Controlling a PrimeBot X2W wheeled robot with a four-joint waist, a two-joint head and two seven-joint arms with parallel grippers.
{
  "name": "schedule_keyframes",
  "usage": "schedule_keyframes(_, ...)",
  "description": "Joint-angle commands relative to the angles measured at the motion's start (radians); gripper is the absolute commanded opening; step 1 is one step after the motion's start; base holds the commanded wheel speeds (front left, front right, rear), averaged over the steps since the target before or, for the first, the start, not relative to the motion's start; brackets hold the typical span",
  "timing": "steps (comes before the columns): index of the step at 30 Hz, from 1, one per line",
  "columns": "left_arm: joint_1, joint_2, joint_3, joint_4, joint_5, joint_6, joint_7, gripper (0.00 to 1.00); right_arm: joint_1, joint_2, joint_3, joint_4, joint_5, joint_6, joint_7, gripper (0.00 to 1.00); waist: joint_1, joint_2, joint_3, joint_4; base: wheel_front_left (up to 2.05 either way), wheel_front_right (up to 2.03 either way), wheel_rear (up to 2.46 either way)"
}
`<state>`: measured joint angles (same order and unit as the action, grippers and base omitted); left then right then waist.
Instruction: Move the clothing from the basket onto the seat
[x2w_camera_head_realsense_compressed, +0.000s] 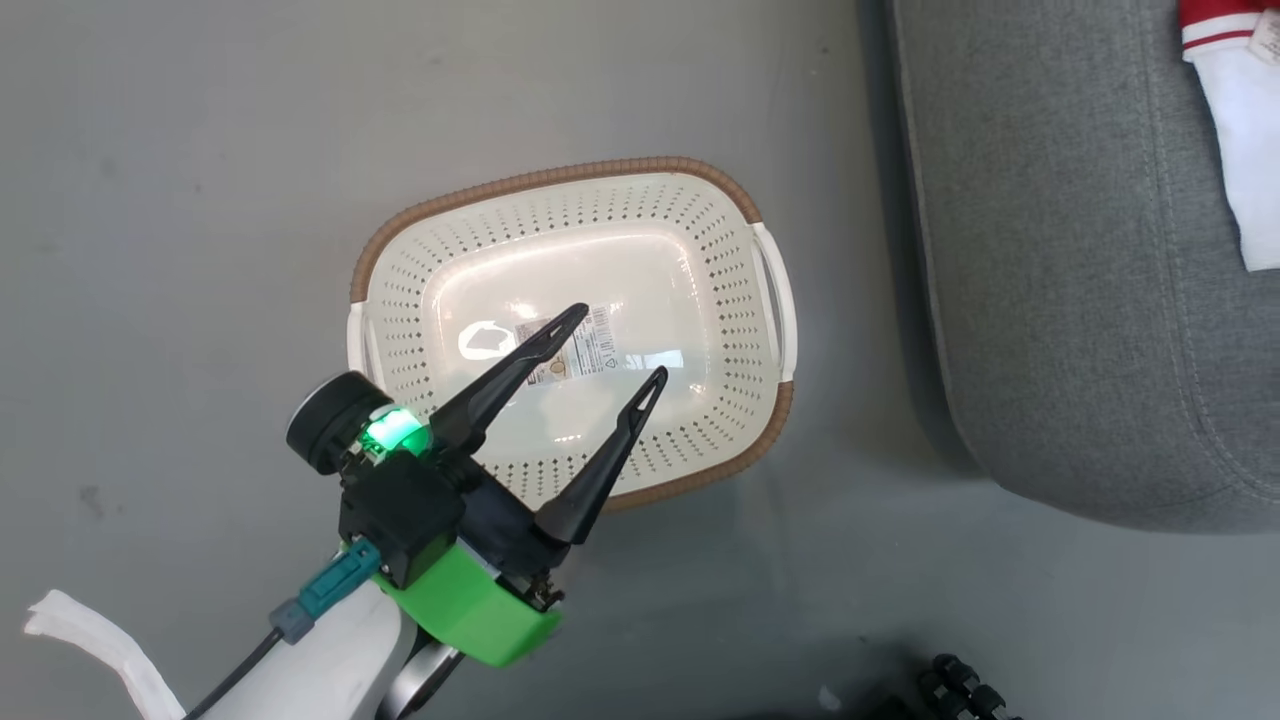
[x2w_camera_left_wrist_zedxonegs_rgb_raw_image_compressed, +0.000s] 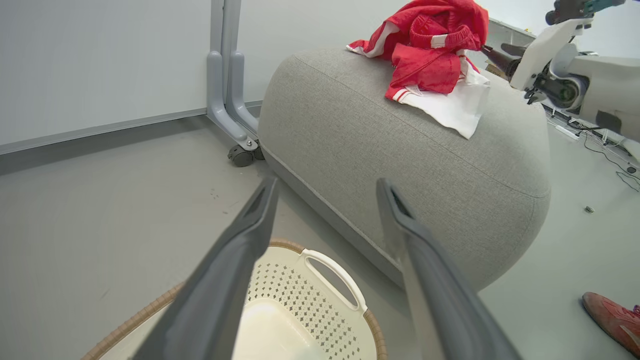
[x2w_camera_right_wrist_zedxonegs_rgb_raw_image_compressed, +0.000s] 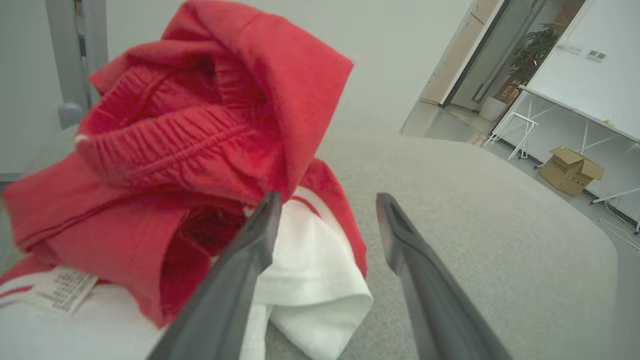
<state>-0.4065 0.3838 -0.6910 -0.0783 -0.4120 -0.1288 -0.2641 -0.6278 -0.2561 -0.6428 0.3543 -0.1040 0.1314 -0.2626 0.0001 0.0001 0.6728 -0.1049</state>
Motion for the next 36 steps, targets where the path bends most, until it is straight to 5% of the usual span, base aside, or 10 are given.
schedule_keyframes(1,0.014,-0.006,-0.001,0.002,0.001,-0.003,0.0,1.0,0.044,0.015,0.035,0.0,-0.008,-0.001,-0.003,1.0,-0.0001,-0.0001,-0.042,-0.016,0.0,0.0,0.0)
schedule_keyframes(8,0.059,-0.054,0.096,0.032,0.093,0.036,0.0,1.0,0.218,0.085,0.322,-0.048,0.064,-0.001,-0.003,1.0,-0.0001,-0.0001,-0.168,-0.022,0.0,0.0,0.0)
schedule_keyframes(20,0.27,-0.253,0.344,0.13,0.128,0.103,0.0,1.0,0.43,0.166,0.816,-0.122,0.179,-0.002,-0.003,1.0,-0.0001,-0.0001,-0.445,0.068,0.0,0.0,0.0)
schedule_keyframes(25,0.364,-0.303,0.451,0.167,0.109,0.104,0.0,1.0,0.528,0.178,0.879,-0.138,0.219,-0.001,-0.003,1.0,-0.0001,-0.0001,-0.561,0.112,0.0,0.0,0.0)
schedule_keyframes(36,0.567,-0.329,0.62,0.107,0.212,0.096,0.0,1.0,0.698,0.196,0.799,-0.28,0.255,-0.001,-0.003,1.0,-0.0001,-0.0001,-0.713,0.153,0.0,0.0,0.0)
